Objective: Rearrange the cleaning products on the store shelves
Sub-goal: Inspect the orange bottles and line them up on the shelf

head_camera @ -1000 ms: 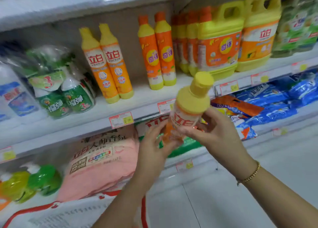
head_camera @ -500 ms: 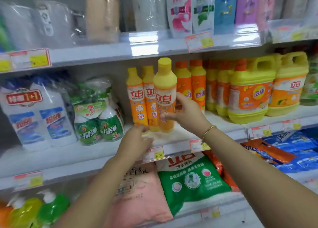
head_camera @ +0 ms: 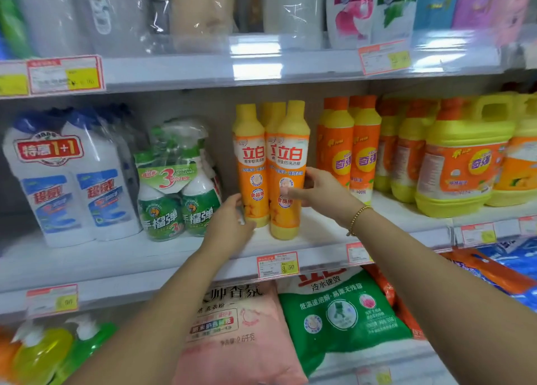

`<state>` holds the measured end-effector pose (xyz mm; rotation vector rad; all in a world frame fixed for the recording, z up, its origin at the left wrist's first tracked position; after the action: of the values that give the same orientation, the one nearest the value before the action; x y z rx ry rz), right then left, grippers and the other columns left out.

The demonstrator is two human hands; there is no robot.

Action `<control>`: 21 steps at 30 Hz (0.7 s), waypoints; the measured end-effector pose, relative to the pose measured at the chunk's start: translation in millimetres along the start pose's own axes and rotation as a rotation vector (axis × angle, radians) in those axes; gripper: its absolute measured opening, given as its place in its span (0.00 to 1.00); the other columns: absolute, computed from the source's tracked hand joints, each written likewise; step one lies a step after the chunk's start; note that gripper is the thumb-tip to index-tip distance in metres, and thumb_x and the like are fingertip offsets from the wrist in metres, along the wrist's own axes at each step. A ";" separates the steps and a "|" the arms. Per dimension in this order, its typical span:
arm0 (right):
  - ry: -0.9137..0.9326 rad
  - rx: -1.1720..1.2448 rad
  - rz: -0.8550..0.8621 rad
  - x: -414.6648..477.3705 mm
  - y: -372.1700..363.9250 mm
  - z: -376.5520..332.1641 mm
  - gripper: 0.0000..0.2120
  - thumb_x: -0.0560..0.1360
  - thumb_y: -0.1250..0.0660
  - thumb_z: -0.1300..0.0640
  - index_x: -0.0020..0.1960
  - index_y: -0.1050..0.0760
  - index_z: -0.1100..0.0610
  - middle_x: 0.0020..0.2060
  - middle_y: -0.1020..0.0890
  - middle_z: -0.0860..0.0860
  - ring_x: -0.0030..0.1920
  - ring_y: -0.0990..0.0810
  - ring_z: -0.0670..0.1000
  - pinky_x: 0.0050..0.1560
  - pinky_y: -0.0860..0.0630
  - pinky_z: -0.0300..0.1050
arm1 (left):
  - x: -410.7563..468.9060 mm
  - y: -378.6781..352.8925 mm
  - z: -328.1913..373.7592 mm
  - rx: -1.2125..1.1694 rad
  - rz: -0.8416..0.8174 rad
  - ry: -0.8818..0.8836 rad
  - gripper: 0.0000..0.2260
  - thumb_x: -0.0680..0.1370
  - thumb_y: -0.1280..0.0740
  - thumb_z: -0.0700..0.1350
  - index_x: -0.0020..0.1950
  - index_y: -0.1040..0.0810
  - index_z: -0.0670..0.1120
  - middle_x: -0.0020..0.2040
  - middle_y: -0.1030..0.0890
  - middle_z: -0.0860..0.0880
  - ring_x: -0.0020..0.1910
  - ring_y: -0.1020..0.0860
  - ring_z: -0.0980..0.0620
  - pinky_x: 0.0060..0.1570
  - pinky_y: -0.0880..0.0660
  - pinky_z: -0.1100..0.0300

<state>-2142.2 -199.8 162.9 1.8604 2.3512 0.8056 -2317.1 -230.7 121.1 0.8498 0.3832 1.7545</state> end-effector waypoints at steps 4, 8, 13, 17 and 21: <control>0.047 -0.025 0.031 -0.8 -7.5 -1.7 0.25 0.71 0.27 0.54 0.66 0.29 0.56 0.56 0.19 0.50 0.56 0.21 0.51 0.59 0.23 0.54 | 1.2 -1.3 -3.2 -0.071 -0.001 0.016 0.27 0.75 0.31 0.37 0.73 0.34 0.44 0.62 0.23 0.51 0.48 0.24 0.55 0.42 0.29 0.67; 0.095 -0.004 0.142 -6.8 -4.7 -2.4 0.27 0.73 0.29 0.57 0.68 0.36 0.56 0.49 0.23 0.43 0.51 0.22 0.46 0.49 0.23 0.39 | 4.2 -1.6 -12.0 -0.180 -0.012 0.094 0.26 0.75 0.31 0.35 0.72 0.33 0.45 0.55 0.24 0.53 0.43 0.23 0.57 0.36 0.30 0.70; 0.108 -0.108 0.203 -12.1 -14.7 7.9 0.33 0.69 0.25 0.55 0.69 0.38 0.54 0.61 0.24 0.51 0.59 0.24 0.51 0.59 0.24 0.50 | 6.2 -2.9 -15.2 -0.256 -0.014 0.106 0.25 0.75 0.32 0.34 0.71 0.32 0.45 0.62 0.24 0.52 0.46 0.22 0.53 0.31 0.28 0.70; 0.066 -0.143 0.211 -15.3 -15.3 14.9 0.32 0.69 0.24 0.55 0.68 0.35 0.57 0.60 0.22 0.51 0.57 0.22 0.50 0.52 0.25 0.40 | 7.3 -4.6 -19.5 -0.429 -0.051 0.163 0.26 0.75 0.32 0.32 0.72 0.33 0.42 0.65 0.26 0.48 0.52 0.23 0.48 0.27 0.27 0.72; 0.092 -0.158 0.164 -14.9 -19.1 13.7 0.31 0.71 0.27 0.56 0.70 0.36 0.57 0.62 0.23 0.51 0.60 0.23 0.51 0.58 0.25 0.45 | 4.6 -5.4 -17.7 -0.430 -0.064 0.165 0.26 0.75 0.31 0.33 0.71 0.32 0.42 0.64 0.25 0.48 0.49 0.22 0.51 0.28 0.27 0.72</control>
<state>-2150.5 -211.2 139.0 2.0081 2.1330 1.0805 -2326.5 -221.8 107.0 0.3839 0.1272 1.7642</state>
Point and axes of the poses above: each hand's wrist, its own x-axis towards the middle knuckle, its own y-axis out of the back of the hand, z = x × y, the point moved 8 cm from there along x, towards the middle knuckle
